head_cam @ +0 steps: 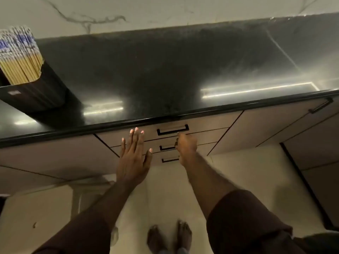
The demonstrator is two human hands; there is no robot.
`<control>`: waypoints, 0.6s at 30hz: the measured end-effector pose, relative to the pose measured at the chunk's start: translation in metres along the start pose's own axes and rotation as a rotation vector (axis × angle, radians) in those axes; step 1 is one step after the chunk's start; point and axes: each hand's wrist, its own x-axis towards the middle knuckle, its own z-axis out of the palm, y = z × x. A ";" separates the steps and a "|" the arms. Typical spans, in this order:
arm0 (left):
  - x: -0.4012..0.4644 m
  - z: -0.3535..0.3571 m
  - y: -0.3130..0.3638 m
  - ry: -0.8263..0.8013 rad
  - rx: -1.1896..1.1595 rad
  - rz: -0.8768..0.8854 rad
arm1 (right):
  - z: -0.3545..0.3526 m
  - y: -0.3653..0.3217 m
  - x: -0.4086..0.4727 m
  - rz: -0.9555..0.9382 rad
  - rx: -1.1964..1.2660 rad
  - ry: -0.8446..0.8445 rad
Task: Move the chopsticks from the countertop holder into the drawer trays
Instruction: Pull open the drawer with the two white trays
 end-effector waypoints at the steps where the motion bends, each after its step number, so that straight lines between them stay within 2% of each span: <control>1: -0.001 0.003 -0.001 -0.002 0.007 -0.025 | 0.003 0.000 0.005 0.093 0.089 -0.009; 3: -0.001 0.008 -0.005 -0.001 0.032 -0.061 | 0.009 0.003 0.018 0.236 0.237 -0.048; 6: -0.005 0.019 -0.008 -0.011 0.048 -0.086 | 0.018 0.004 0.032 0.324 0.359 -0.040; 11: -0.001 0.031 -0.016 -0.009 0.051 -0.123 | 0.033 0.006 0.059 0.390 0.498 -0.060; 16: 0.002 0.040 -0.018 -0.034 0.025 -0.161 | 0.036 0.004 0.081 0.384 0.738 -0.128; 18: 0.004 0.043 -0.016 -0.043 0.026 -0.161 | 0.034 0.004 0.086 0.392 0.750 -0.166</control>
